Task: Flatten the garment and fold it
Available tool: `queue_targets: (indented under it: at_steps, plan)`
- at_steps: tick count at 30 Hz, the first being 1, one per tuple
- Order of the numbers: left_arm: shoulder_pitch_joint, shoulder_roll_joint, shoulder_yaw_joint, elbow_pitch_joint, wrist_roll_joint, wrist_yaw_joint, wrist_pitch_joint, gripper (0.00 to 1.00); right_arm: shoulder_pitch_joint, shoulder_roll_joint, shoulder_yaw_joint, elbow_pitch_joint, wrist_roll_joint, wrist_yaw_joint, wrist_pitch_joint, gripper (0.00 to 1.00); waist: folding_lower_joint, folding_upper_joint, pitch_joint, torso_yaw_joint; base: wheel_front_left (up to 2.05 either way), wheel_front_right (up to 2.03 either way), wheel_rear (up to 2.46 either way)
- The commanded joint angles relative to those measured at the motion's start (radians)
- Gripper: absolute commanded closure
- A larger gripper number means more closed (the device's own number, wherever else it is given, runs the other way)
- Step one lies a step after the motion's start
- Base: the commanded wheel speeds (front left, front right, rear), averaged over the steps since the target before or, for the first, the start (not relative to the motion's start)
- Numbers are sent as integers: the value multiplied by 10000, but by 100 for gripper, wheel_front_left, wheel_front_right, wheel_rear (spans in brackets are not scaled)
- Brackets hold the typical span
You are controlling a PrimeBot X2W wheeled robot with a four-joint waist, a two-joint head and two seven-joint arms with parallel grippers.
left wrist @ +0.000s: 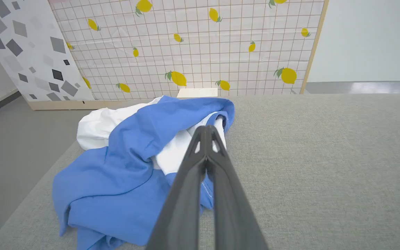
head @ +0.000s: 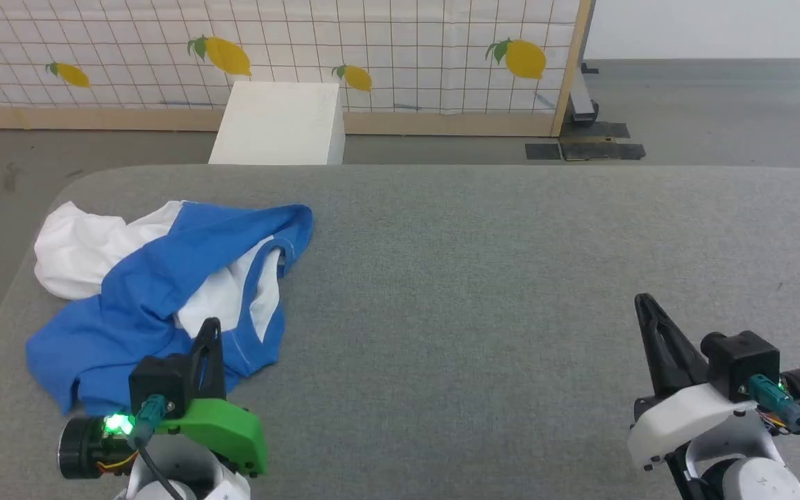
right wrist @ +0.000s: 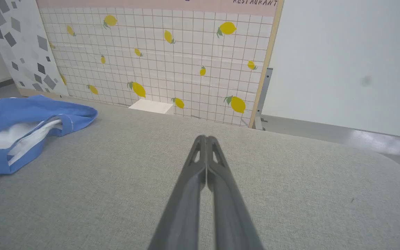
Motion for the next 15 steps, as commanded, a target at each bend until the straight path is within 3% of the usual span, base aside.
queue_targets:
  at_steps: [1, 15]
  plan:
    - [22, -51, 35, -26, 126, -7, 14, 100, 152, 13, 14, -53, -62, -15, 1, 100, 0, 57, 0, 0, 0, 0, 0]
    - [22, -51, 35, -26, 126, -7, 14, 100, 152, 13, 14, -53, -62, -15, 1, 100, 0, 57, 0, 0, 0, 0, 0]
